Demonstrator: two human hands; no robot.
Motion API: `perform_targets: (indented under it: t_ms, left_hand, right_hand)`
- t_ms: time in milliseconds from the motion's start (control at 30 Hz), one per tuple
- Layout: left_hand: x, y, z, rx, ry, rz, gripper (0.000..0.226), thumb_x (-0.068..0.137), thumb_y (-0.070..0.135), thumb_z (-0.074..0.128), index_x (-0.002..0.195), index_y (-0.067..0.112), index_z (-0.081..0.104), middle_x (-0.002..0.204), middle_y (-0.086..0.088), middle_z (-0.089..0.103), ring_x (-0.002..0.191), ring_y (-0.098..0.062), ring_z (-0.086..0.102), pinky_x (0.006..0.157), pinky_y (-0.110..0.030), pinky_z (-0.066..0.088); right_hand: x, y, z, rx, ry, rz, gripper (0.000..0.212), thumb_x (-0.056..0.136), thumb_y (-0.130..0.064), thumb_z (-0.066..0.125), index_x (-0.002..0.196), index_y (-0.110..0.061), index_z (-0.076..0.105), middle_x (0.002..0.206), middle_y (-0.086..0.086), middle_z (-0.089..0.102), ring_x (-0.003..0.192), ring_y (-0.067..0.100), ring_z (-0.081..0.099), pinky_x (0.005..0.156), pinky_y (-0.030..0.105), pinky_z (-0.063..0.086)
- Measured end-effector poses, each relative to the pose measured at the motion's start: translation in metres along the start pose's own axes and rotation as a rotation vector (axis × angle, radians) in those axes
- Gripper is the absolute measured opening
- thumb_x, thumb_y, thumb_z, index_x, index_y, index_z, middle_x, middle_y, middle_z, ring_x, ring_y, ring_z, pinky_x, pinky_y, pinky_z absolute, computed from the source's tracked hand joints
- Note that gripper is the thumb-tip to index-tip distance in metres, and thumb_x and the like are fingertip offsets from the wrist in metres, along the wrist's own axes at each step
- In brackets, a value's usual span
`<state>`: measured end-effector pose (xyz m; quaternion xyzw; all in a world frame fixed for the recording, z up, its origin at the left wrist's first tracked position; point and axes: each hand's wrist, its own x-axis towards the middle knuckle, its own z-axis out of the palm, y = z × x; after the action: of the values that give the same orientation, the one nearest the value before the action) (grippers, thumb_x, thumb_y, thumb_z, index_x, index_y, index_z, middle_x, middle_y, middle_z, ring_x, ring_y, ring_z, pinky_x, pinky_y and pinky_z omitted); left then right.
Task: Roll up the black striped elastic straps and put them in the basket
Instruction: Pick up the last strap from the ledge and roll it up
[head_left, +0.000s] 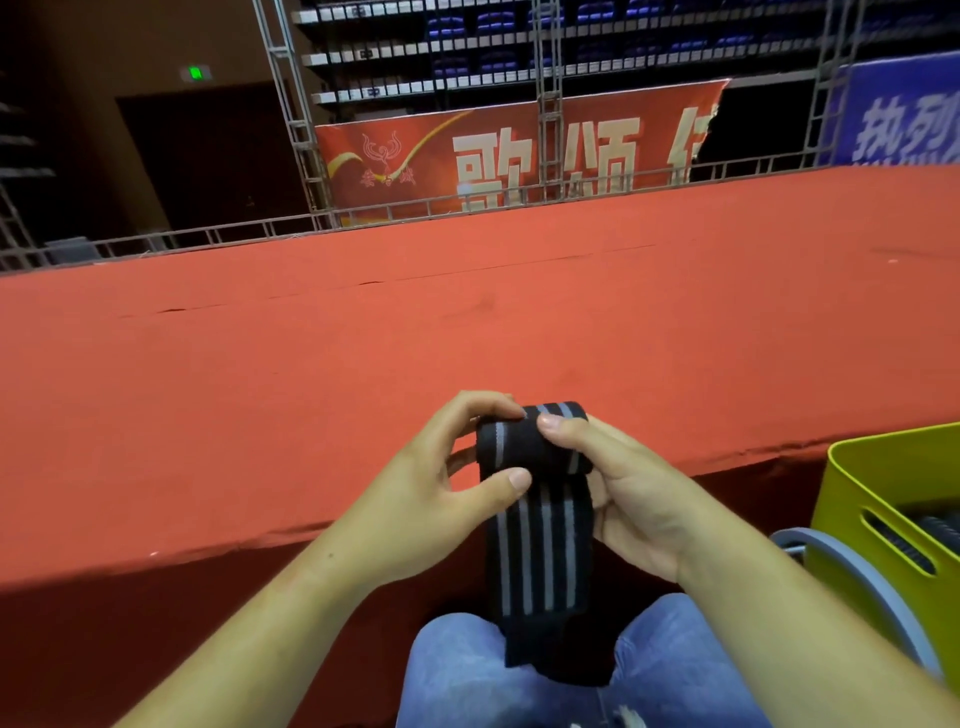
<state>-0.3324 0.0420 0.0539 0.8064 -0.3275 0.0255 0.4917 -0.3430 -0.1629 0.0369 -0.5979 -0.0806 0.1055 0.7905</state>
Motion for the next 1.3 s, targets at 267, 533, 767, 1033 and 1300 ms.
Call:
perform_targets:
  t_ms: [267,533,767,1033,1300]
  left_hand:
    - [0.000,-0.001,0.000,-0.032,-0.064,-0.182,0.056,0.095,0.067,0.044,0.147,0.054,0.030,0.140,0.022,0.057,0.125,0.006,0.057,0.107,-0.029,0.048]
    - [-0.003,0.003,0.013,-0.105,-0.040,-0.176,0.062,0.101,0.052,0.039,0.156,0.052,0.008,0.142,0.022,0.055,0.126,0.009,0.056,0.102,-0.012,0.046]
    - [0.004,0.001,0.005,-0.071,0.017,-0.184,0.076,0.093,0.058,0.060,0.157,0.047,0.021,0.143,0.023,0.056,0.128,0.011,0.053,0.107,-0.026,0.048]
    - [0.005,0.000,0.007,-0.089,0.054,-0.154,0.055,0.091,0.045,0.068,0.140,0.041,0.045,0.130,0.017,0.065,0.122,0.000,0.063,0.100,-0.036,0.056]
    - [0.005,0.003,0.006,-0.029,0.084,-0.107,0.051,0.097,0.027,0.070,0.138,0.042,0.043,0.127,0.019,0.064,0.121,-0.004,0.062,0.095,-0.044,0.059]
  right_hand:
    - [-0.004,-0.004,0.001,-0.056,-0.060,0.000,0.034,0.099,-0.015,0.062,0.130,-0.030,0.063,0.115,0.003,0.076,0.106,0.020,0.075,0.091,0.037,0.055]
    - [-0.001,0.001,0.012,-0.041,-0.015,-0.076,0.044,0.093,-0.044,0.071,0.131,-0.029,0.057,0.110,0.002,0.078,0.103,0.019,0.076,0.083,0.035,0.059]
    - [-0.001,0.000,0.009,-0.072,0.046,-0.177,0.035,0.095,-0.028,0.072,0.126,-0.019,0.060,0.111,0.008,0.077,0.099,0.021,0.076,0.079,0.029,0.060]
    - [-0.004,-0.002,0.007,-0.015,0.024,-0.078,0.040,0.094,-0.036,0.072,0.129,-0.021,0.062,0.120,0.009,0.077,0.109,0.026,0.076,0.088,0.039,0.061]
    - [-0.007,-0.005,0.007,-0.004,-0.050,0.029,0.042,0.101,-0.047,0.058,0.132,-0.021,0.066,0.123,0.008,0.077,0.114,0.024,0.075,0.094,0.037,0.058]
